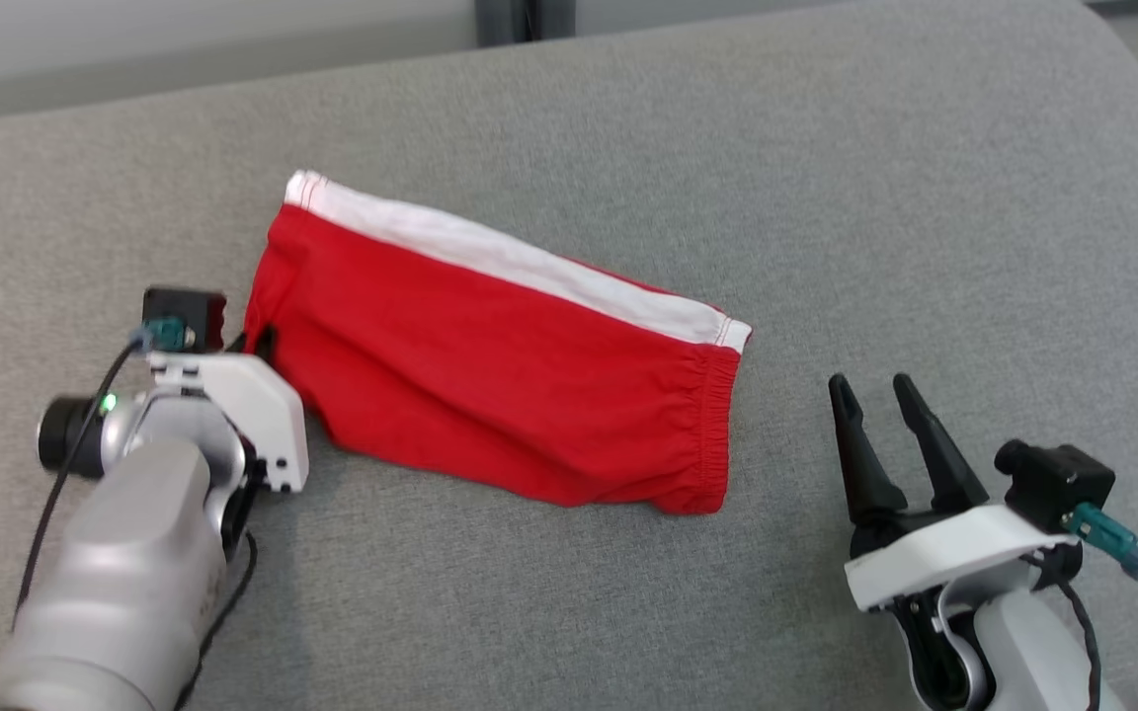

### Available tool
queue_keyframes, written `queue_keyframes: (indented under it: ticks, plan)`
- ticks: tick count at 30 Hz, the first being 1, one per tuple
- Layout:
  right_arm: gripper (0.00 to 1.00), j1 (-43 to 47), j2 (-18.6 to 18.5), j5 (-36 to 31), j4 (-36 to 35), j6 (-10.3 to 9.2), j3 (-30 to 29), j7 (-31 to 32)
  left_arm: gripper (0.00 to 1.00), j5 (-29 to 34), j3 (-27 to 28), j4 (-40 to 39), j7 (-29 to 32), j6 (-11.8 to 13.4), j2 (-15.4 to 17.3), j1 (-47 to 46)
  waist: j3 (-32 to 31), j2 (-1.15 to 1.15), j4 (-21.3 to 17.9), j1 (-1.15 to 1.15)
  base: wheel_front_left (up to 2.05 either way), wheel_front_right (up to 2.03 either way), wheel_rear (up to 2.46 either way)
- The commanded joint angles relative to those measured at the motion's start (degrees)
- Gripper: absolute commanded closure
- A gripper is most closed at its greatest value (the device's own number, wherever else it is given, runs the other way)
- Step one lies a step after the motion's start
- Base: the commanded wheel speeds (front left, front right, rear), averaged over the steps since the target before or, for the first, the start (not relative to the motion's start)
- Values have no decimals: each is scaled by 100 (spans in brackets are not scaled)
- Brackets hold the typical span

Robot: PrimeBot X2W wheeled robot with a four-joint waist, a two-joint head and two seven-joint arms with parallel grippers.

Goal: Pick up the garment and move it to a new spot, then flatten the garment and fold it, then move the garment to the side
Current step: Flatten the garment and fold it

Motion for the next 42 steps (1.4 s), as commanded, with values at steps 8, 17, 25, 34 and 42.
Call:
queue_keyframes:
  ticks: [8, 17, 25, 34, 42]
  plan:
    - [0, 494, -33, -28, 250, 0, -47, -27, 100, -337, 310, -7, -687, 156, -164, 942, -916, 0, 339, 0, 0, 0, 0]
    - [0, 877, -33, -156, 449, 0, -82, -27, 100, -327, 574, -492, -784, 508, -335, 1840, -1395, 0, 601, 0, 0, 0, 0]
    - [0, 893, -34, -301, 483, 0, -59, -28, 0, 474, 1153, -2013, -782, 1153, -45, 2722, -1465, 0, 667, 0, 0, 0, 0]
    - [0, 489, -33, -655, 594, 0, -55, -27, 0, 1833, 2047, -3875, -774, 1470, 20, 3688, -1251, 0, 1092, 0, 0, 0, 0]
    - [0, -83, -36, -673, 1534, 0, -42, -27, 0, 2403, 2469, -4162, -775, 1156, -254, 4025, -1022, 0, 1556, 0, 0, 0, 0]
